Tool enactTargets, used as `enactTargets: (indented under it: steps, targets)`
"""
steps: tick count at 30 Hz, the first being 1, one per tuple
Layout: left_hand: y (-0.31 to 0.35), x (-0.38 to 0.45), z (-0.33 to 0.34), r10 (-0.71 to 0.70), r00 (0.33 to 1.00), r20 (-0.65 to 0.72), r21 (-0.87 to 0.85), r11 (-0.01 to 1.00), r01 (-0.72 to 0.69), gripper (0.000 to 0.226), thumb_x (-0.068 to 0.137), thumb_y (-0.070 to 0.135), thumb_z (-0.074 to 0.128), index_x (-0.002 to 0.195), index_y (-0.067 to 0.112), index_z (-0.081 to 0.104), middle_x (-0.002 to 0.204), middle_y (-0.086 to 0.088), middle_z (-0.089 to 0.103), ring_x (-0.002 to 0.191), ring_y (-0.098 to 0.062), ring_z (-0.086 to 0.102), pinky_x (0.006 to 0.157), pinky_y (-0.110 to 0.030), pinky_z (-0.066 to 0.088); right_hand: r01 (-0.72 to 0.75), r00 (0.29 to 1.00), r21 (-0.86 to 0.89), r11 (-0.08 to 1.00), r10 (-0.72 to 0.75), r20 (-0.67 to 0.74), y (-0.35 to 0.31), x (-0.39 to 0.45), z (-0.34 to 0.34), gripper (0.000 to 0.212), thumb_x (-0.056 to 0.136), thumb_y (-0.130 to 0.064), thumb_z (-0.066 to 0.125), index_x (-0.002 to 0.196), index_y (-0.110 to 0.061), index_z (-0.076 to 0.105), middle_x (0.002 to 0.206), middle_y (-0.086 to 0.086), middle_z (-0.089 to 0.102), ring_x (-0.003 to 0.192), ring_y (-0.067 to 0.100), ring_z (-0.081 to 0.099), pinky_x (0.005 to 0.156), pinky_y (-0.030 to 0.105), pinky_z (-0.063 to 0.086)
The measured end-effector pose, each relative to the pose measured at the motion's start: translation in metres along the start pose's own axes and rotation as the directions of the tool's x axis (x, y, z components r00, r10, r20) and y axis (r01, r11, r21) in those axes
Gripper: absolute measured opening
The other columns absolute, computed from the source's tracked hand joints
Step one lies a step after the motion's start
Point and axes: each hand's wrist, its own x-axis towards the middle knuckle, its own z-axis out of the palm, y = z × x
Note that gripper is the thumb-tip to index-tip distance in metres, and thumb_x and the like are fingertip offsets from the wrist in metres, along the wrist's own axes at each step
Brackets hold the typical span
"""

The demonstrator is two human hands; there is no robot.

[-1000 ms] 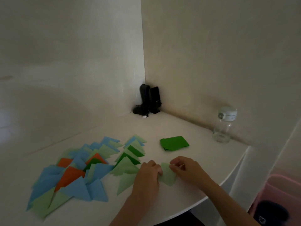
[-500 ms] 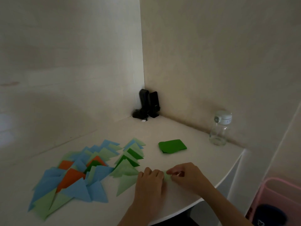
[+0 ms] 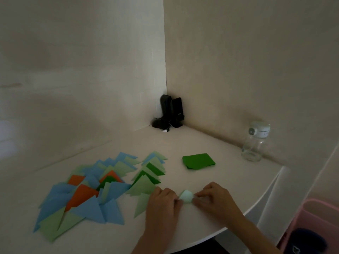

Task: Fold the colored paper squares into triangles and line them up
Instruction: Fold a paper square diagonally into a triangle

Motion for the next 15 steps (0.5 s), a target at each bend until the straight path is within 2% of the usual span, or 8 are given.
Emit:
enactTargets:
  steps: [2,6,7,9,10,12,15]
  targets:
    - [0.004,0.002,0.001,-0.035,0.999,-0.013,0.023,0.999,0.035,0.026,0.084,0.041,0.049,0.063,0.024,0.052,0.066,0.008,0.052,0.068,-0.015,0.045,0.065,-0.03,0.035,-0.041,0.999,0.007,0.999,0.042,-0.035,-0.003,0.001,0.002,0.02,0.073,-0.046,0.073,0.082,-0.028,0.077,0.077,-0.009,0.054,0.071,-0.001,0.055,0.065,0.006,0.036]
    - [0.012,0.006,0.005,-0.083,0.997,0.007,0.068,0.994,0.082,0.028,0.083,0.042,0.047,0.062,0.022,0.047,0.065,0.005,0.048,0.066,-0.018,0.045,0.06,-0.034,0.043,-0.125,0.987,0.0,0.992,0.124,-0.098,-0.012,0.002,0.008,0.012,0.074,-0.048,0.072,0.072,-0.037,0.074,0.082,-0.006,0.06,0.079,0.009,0.06,0.076,0.025,0.047]
    - [0.015,0.007,0.006,-0.092,0.996,0.013,0.072,0.993,0.091,0.027,0.082,0.042,0.046,0.063,0.022,0.047,0.065,0.004,0.048,0.065,-0.018,0.045,0.058,-0.035,0.044,-0.136,0.985,-0.001,0.991,0.135,-0.106,-0.013,0.002,0.01,0.011,0.073,-0.049,0.072,0.065,-0.042,0.07,0.082,-0.007,0.06,0.08,0.01,0.06,0.076,0.026,0.048]
    - [0.019,0.008,0.007,-0.114,0.993,0.027,0.072,0.991,0.112,0.024,0.079,0.043,0.046,0.067,0.022,0.045,0.066,0.004,0.047,0.063,-0.018,0.046,0.055,-0.033,0.042,-0.153,0.98,0.005,0.988,0.152,-0.124,-0.012,0.002,0.012,0.025,0.072,-0.05,0.072,0.054,-0.048,0.055,0.081,-0.009,0.059,0.081,0.009,0.06,0.076,0.025,0.047]
    - [0.02,0.008,0.008,-0.123,0.992,0.032,0.061,0.991,0.121,0.023,0.079,0.044,0.047,0.07,0.023,0.043,0.066,0.005,0.047,0.063,-0.018,0.046,0.054,-0.032,0.041,-0.162,0.978,0.001,0.987,0.161,-0.13,-0.011,0.002,0.013,0.027,0.071,-0.052,0.072,0.054,-0.047,0.052,0.081,-0.01,0.059,0.082,0.008,0.059,0.076,0.025,0.047]
    - [0.019,0.007,0.008,-0.147,0.988,0.041,0.004,0.989,0.147,0.026,0.081,0.043,0.056,0.076,0.026,0.037,0.068,0.007,0.046,0.065,-0.017,0.044,0.056,-0.03,0.038,-0.185,0.976,-0.018,0.983,0.181,-0.124,-0.011,0.003,0.014,0.021,0.071,-0.058,0.069,0.059,-0.045,0.057,0.084,-0.012,0.057,0.085,0.007,0.057,0.077,0.023,0.045]
    - [0.016,0.007,0.007,-0.196,0.978,0.07,-0.103,0.974,0.202,0.035,0.078,0.031,0.068,0.081,0.029,0.033,0.071,0.009,0.046,0.068,-0.016,0.042,0.059,-0.029,0.036,-0.213,0.974,-0.057,0.975,0.207,-0.098,-0.011,0.004,0.014,0.021,0.069,-0.061,0.067,0.069,-0.041,0.063,0.086,-0.014,0.055,0.084,0.004,0.052,0.075,0.021,0.041]
